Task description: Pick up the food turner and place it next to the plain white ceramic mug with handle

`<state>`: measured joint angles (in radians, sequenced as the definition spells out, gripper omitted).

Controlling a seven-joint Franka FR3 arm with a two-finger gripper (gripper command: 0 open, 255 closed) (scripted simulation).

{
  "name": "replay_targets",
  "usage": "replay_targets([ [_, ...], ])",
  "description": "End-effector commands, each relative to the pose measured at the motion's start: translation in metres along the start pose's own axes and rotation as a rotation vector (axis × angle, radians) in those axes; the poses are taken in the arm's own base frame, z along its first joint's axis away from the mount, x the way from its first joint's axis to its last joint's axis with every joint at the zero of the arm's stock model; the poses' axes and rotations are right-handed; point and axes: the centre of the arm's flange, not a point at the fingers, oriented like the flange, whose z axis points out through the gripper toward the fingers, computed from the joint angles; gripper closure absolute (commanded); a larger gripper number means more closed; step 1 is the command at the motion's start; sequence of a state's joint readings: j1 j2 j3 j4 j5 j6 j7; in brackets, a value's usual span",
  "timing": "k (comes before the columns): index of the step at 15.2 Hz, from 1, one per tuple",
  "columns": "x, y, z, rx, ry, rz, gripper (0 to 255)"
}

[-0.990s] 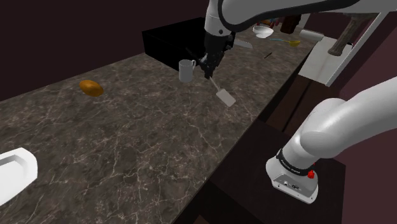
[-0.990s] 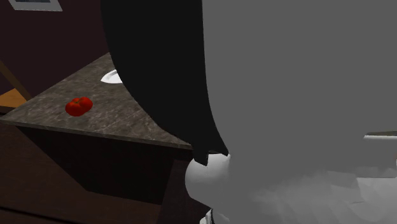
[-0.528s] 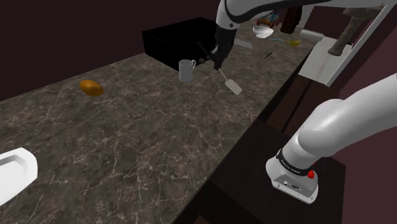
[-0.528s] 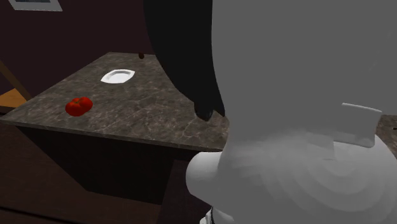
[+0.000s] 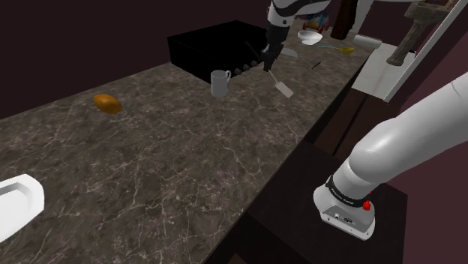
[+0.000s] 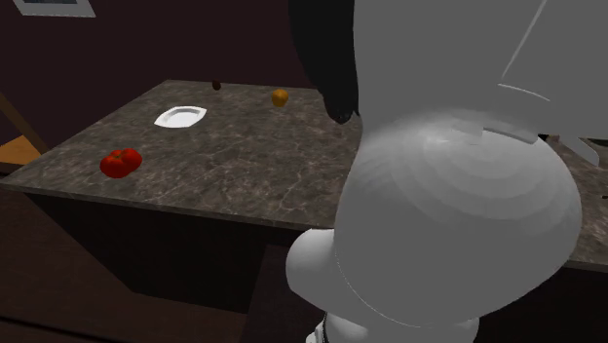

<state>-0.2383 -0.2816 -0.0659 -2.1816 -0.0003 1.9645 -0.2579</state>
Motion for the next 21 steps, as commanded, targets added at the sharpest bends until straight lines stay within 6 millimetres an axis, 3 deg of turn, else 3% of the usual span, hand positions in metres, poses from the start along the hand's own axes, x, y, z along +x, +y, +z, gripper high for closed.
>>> replay_targets([
  [1, 0.004, 0.025, -0.002, -0.001, 0.000, -0.001, 255],
  [5, 0.016, 0.083, -0.001, -0.001, 0.000, -0.001, 255],
  [21, 0.010, 0.083, 0.083, -0.001, 0.000, -0.001, 255],
])
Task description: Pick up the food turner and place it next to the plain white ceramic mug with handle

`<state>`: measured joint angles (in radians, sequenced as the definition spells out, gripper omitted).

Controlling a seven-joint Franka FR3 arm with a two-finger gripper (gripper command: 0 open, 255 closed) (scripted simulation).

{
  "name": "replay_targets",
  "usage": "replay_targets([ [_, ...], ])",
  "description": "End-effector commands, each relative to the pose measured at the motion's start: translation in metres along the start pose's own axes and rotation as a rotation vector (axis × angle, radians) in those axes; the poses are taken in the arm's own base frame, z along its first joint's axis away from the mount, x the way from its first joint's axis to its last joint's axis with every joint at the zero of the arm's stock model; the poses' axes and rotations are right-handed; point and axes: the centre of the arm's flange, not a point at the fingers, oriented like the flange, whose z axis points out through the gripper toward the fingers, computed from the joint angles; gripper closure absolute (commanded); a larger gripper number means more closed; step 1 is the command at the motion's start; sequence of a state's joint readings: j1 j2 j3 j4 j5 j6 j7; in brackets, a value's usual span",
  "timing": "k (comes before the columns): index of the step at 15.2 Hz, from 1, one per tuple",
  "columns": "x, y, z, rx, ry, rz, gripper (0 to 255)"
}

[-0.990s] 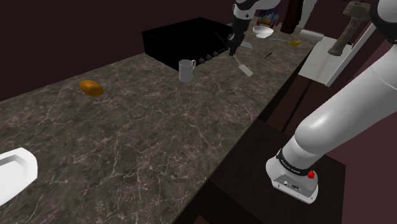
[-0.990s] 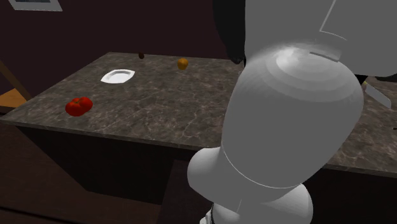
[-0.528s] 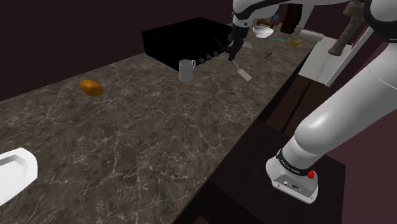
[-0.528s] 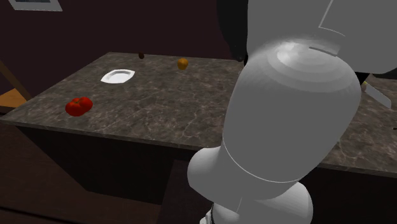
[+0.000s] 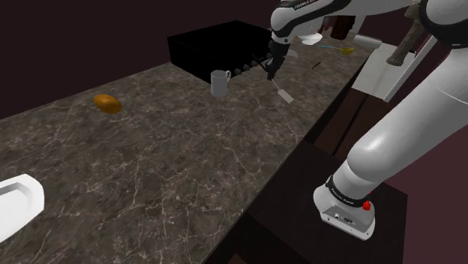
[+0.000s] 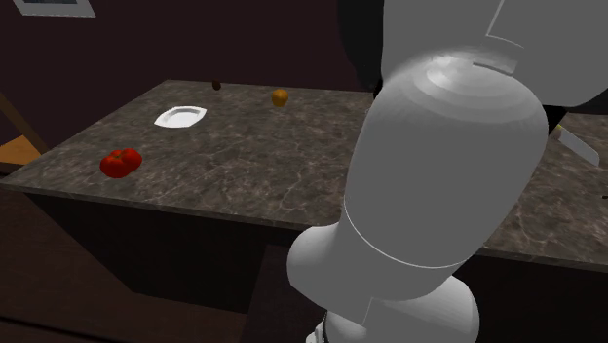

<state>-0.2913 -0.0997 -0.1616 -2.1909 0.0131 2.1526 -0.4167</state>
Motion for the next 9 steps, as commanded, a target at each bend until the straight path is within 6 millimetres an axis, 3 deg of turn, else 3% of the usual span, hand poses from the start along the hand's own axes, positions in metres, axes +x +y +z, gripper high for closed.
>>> replay_targets([
  [1, -0.002, 0.000, 0.010, 0.000, 0.001, 0.000, 255],
  [9, -0.005, 0.001, 0.052, 0.000, 0.001, 0.000, 255],
])
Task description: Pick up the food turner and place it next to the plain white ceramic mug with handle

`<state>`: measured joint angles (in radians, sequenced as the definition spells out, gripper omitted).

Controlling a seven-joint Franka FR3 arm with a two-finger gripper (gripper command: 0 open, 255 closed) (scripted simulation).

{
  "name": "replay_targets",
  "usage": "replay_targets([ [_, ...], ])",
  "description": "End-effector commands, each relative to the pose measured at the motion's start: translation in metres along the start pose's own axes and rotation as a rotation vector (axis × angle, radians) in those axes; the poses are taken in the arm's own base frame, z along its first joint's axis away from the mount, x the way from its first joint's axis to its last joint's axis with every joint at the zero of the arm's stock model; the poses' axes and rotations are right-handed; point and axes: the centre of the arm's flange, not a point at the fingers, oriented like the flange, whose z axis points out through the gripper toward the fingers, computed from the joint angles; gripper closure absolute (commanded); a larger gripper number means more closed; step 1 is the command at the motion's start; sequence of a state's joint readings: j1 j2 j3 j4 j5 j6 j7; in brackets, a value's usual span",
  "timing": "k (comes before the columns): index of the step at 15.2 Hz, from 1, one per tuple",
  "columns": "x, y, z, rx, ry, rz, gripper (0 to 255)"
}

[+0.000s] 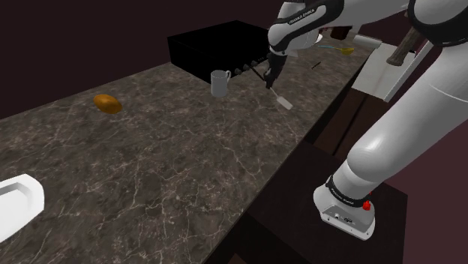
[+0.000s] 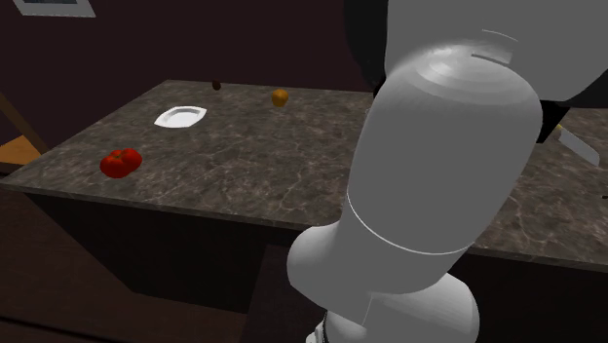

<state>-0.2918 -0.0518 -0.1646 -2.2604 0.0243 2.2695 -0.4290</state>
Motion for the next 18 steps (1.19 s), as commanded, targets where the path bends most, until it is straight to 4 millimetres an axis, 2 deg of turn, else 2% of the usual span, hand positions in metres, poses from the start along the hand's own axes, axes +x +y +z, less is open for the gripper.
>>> replay_targets([
  [1, 0.000, 0.000, 0.012, 0.000, 0.000, 0.000, 255],
  [6, -0.002, 0.000, 0.038, 0.000, 0.000, 0.000, 255],
  [14, -0.002, 0.000, 0.038, 0.000, 0.000, 0.000, 255],
  [15, -0.002, 0.000, 0.038, 0.000, 0.000, 0.000, 0],
  [18, -0.002, 0.000, 0.038, 0.000, 0.000, 0.000, 0],
])
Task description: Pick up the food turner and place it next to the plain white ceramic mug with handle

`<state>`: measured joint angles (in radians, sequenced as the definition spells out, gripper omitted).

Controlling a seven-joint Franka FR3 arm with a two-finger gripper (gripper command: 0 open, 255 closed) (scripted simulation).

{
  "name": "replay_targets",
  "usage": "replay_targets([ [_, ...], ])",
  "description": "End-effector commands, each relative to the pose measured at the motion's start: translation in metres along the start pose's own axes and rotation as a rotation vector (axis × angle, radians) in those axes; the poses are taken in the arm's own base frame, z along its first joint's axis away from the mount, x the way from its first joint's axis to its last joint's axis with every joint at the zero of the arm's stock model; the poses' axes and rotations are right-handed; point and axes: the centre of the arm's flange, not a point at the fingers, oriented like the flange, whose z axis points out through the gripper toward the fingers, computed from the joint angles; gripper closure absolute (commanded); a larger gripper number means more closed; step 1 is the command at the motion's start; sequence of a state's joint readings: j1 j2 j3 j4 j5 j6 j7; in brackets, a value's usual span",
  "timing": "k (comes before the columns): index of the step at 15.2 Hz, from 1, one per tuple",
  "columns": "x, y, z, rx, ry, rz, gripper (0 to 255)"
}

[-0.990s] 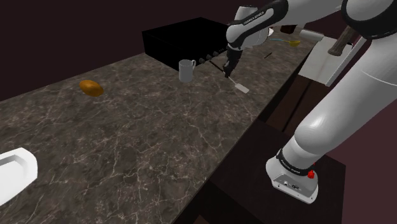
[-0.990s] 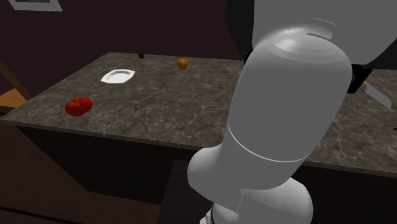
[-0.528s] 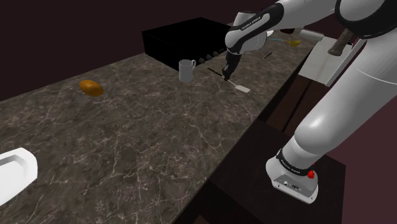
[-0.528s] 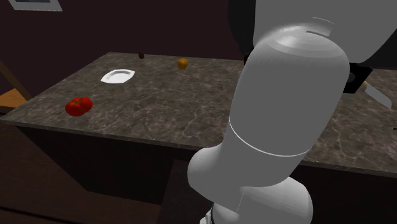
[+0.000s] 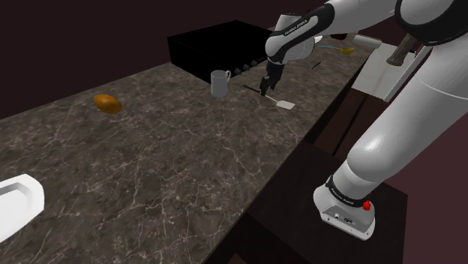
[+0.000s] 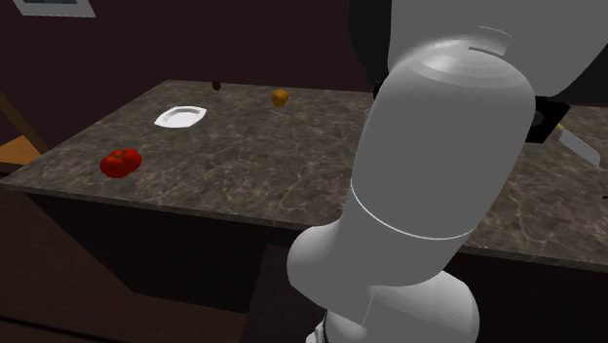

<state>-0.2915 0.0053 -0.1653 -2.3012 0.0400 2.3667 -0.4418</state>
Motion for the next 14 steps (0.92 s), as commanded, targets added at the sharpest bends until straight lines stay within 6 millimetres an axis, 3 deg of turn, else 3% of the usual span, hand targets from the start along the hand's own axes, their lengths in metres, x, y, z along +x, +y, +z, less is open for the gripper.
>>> replay_targets([
  [1, 0.000, 0.000, 0.000, 0.000, 0.000, 0.000, 0],
  [2, 0.000, 0.000, 0.000, 0.000, 0.000, 0.000, 0],
  [6, 0.000, 0.000, -0.050, 0.000, 0.000, 0.000, 0],
  [14, 0.000, 0.000, -0.050, 0.000, 0.000, 0.000, 0],
])
